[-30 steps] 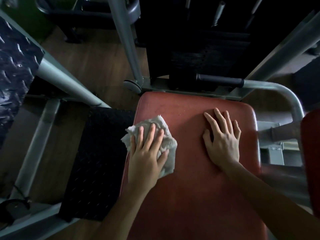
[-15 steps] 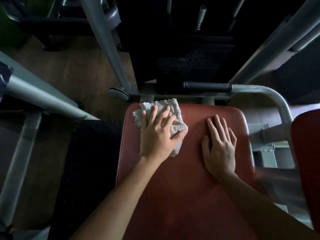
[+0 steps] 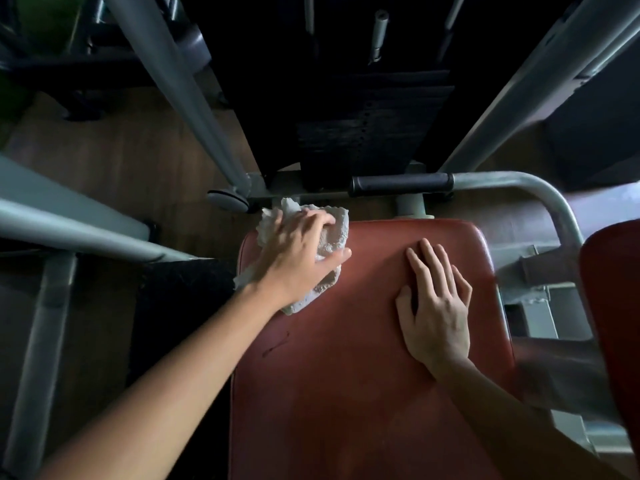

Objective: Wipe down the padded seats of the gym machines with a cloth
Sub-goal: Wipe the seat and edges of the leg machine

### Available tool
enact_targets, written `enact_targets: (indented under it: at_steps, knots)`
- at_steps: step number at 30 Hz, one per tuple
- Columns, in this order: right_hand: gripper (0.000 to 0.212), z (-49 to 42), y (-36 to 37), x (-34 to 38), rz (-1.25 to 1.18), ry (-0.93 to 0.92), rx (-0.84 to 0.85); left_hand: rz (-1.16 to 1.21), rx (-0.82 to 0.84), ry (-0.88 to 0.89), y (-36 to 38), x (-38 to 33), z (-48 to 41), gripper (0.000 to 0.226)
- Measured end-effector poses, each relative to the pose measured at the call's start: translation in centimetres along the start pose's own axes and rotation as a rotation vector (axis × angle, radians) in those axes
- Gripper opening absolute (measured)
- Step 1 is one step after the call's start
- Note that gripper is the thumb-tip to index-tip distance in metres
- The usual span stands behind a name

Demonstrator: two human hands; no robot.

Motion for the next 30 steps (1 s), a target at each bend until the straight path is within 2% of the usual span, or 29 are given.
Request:
enact_targets:
  at_steps: [3, 7, 9, 15, 21, 25, 28, 30]
  knots:
    - [0.054, 0.0, -0.1, 0.1, 0.009, 0.008, -0.003, -0.09, 0.057, 0.006, 0.4, -0.7, -1.6, 0.06]
    - [0.053, 0.0, -0.1, 0.1, 0.019, 0.003, 0.004, 0.046, 0.293, -0.075, -1.0, -0.7, -5.1, 0.05]
    - [0.053, 0.0, -0.2, 0.0, 0.014, 0.0, 0.002, 0.078, 0.347, -0.054, -1.6, 0.4, -5.1, 0.049]
    - [0.055, 0.2, 0.1, 0.2, 0.04, 0.007, 0.014, 0.079, 0.308, -0.094, -3.7, 6.2, -1.5, 0.045]
    - [0.055, 0.1, 0.0, 0.3, 0.037, 0.011, 0.02, 0.057, 0.369, 0.037, -2.7, 2.4, -4.9, 0.044]
    - [0.054, 0.0, -0.1, 0.1, 0.026, 0.014, 0.017, 0.029, 0.328, 0.028, -3.4, 3.4, -2.8, 0.047]
    - [0.055, 0.1, 0.1, 0.4, 0.039, 0.016, 0.02, 0.025, 0.342, -0.025, -3.7, 5.0, -1.7, 0.048]
    - [0.056, 0.1, 0.1, 0.3, 0.047, 0.02, 0.023, 0.009, 0.37, 0.012, -3.3, 4.2, -2.9, 0.046]
Point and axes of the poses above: each hand's wrist, its own z-axis away from the middle knuckle, its own y-axis out of the palm, x = y × z, the point moved 2 cm from there along -z, towards the middle knuckle, and after that the axes turned 7 degrees about y, right-handed, at the moved point
